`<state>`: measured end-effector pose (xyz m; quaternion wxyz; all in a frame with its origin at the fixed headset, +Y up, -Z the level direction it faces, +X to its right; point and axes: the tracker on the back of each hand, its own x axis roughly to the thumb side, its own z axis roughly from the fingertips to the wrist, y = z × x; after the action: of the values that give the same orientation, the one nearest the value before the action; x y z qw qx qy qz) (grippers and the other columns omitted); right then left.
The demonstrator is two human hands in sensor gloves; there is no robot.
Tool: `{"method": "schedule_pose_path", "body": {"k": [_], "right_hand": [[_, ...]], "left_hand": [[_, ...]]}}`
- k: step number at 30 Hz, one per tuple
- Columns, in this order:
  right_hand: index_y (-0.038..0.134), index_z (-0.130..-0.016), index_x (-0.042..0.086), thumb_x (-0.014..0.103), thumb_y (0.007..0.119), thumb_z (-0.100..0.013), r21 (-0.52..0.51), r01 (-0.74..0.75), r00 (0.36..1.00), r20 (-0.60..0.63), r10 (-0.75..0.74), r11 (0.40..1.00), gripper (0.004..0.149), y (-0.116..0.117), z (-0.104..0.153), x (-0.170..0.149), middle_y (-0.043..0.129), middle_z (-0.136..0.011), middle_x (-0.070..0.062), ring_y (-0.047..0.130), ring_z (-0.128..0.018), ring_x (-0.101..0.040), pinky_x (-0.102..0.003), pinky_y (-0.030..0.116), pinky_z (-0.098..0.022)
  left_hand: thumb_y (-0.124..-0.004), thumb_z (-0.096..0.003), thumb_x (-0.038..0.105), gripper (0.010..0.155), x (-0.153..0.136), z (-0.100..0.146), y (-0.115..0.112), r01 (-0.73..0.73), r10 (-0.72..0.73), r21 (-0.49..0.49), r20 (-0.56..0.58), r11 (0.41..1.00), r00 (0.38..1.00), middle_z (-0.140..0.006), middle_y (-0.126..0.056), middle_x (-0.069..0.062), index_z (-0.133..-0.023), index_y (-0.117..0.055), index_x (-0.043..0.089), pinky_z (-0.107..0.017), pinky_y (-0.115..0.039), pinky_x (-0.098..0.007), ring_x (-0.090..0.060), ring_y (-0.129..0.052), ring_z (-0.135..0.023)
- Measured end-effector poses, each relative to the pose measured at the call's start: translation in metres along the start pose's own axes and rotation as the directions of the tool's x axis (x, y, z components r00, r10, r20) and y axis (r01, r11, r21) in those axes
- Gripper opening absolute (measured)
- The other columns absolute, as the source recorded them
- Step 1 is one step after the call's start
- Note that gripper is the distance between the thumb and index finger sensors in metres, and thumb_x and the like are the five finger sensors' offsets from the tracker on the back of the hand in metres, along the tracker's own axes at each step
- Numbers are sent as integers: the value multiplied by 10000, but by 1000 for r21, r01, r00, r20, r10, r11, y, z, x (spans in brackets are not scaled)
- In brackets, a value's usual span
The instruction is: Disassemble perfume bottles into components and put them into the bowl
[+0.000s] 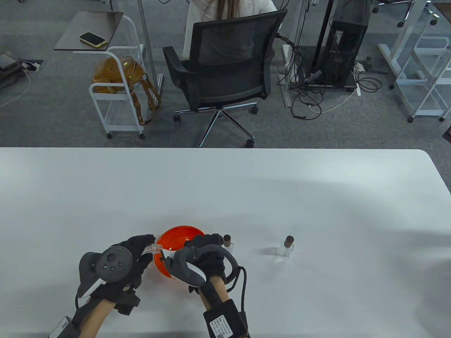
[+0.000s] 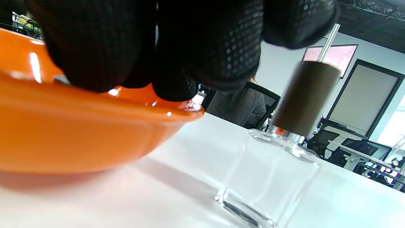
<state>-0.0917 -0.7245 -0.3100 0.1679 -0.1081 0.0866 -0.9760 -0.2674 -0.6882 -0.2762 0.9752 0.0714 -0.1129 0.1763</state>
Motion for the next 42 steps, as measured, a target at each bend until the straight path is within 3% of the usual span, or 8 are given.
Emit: {"method": "schedule_pose_path", "body": {"k": [8, 11, 17, 27, 31, 34, 39, 42], "right_hand": [[865, -786, 343, 476, 823, -348, -108, 238, 962, -109, -250, 965, 460, -28, 9, -44, 981, -774, 63, 1032, -495, -96, -506, 801, -559], [870, -782, 340, 492, 804, -351, -143, 299, 936, -150, -320, 943, 462, -34, 13, -65, 987, -765, 63, 1036, -493, -96, -505, 803, -561], [880, -777, 331, 502, 787, -358, -189, 400, 873, -219, -436, 897, 462, -35, 19, -100, 994, -757, 58, 1041, -490, -100, -507, 804, -559], [883, -775, 328, 511, 777, -358, -169, 423, 865, -219, -452, 890, 467, -31, 18, -102, 996, -756, 56, 1043, -491, -101, -509, 803, -562], [886, -773, 329, 514, 774, -359, -157, 417, 872, -208, -442, 895, 468, -30, 18, -99, 998, -753, 57, 1043, -493, -100, -509, 802, -564], [887, -773, 329, 513, 774, -360, -156, 412, 877, -200, -437, 898, 466, -31, 18, -96, 998, -754, 56, 1044, -495, -100, -509, 802, -567], [885, -774, 332, 514, 773, -360, -161, 410, 884, -174, -434, 898, 466, -36, 19, -88, 997, -755, 58, 1045, -505, -103, -511, 798, -573], [885, -773, 333, 514, 773, -360, -156, 404, 892, -151, -426, 901, 466, -38, 19, -80, 997, -755, 60, 1045, -508, -102, -511, 798, -575]], "left_hand": [[-925, -404, 359, 533, 20, -7, 1, 130, -131, -8, -10, 991, 991, -925, -976, -84, -925, -901, 249, -640, -685, -595, -361, -963, -795], [-927, -401, 373, 533, 40, -22, -1, 284, -285, -24, -26, 958, 958, -895, -996, -73, -921, -911, 256, -625, -710, -578, -341, -989, -753], [-929, -408, 310, 551, 76, -54, -44, 469, -485, -222, -25, 855, 874, -890, -1025, -80, -948, -888, 207, -606, -762, -551, -306, -1045, -709], [-941, -391, 368, 541, 78, -64, -79, 556, -586, -326, 9, 765, 810, -845, -1075, -19, -920, -915, 259, -575, -783, -521, -244, -1072, -630], [-927, -397, 367, 569, 76, -60, -65, 501, -531, -313, -13, 807, 847, -896, -1034, -38, -953, -879, 254, -594, -760, -528, -262, -1049, -684], [-918, -399, 372, 589, 63, -52, -25, 390, -412, -203, -78, 898, 908, -933, -996, -54, -972, -855, 252, -618, -731, -540, -286, -1020, -726], [-904, -395, 457, 708, 4, -26, 30, 148, -152, -43, -125, 988, 980, -1077, -836, -93, -1054, -742, 253, -696, -606, -617, -385, -881, -908], [-896, -371, 538, 870, -39, -14, 25, -9, -6, -71, -208, 997, 978, -1154, -701, -145, -1123, -601, 217, -714, -542, -657, -448, -798, -967]]}}
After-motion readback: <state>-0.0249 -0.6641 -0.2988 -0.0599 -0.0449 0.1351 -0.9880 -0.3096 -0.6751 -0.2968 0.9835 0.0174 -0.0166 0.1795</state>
